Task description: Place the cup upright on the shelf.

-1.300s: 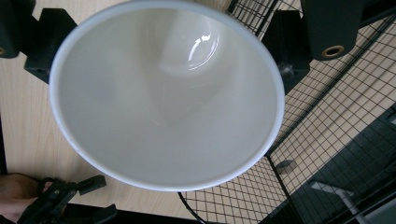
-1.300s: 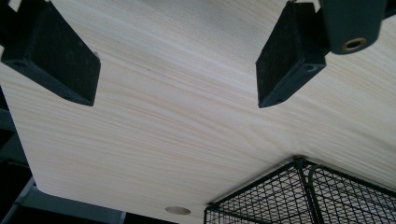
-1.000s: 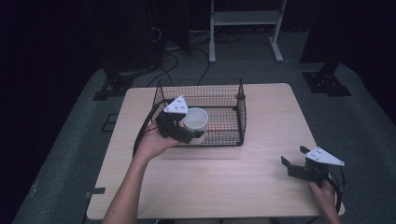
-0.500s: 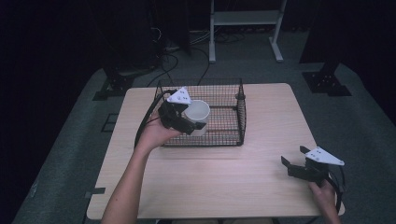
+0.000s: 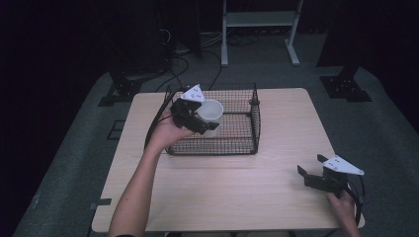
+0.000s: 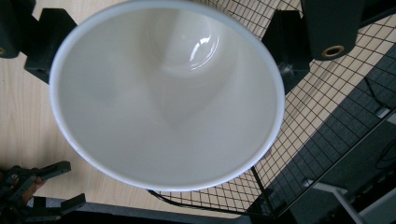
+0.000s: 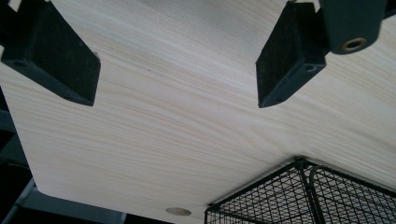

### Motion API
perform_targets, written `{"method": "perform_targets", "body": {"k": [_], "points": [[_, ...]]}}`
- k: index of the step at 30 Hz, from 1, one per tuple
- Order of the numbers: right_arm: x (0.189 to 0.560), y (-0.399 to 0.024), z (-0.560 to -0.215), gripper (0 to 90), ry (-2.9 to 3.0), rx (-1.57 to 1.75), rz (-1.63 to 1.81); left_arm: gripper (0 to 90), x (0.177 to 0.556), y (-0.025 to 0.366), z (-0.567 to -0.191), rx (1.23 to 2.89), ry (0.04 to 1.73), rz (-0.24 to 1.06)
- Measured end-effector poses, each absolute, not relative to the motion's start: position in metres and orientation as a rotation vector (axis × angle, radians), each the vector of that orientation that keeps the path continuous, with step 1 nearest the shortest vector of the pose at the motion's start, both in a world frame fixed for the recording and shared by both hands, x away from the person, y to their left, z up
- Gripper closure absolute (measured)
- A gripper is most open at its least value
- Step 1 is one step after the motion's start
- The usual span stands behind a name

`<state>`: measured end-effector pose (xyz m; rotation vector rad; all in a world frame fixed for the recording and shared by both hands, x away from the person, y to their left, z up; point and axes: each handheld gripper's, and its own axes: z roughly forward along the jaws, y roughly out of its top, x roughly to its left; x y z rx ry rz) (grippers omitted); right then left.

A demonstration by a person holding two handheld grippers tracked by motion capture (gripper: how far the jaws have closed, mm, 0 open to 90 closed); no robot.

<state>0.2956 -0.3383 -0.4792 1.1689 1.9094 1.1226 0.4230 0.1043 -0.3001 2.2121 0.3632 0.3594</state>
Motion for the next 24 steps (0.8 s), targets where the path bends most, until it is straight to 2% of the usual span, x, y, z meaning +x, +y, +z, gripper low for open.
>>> {"method": "perform_targets", "body": {"k": [24], "points": [[0.296, -0.339, -0.479, 13.1, 1.907, 1.173, 1.123, 20.7, 0.452, 0.096, -0.303, 2.231, 0.380, 0.349]]}}
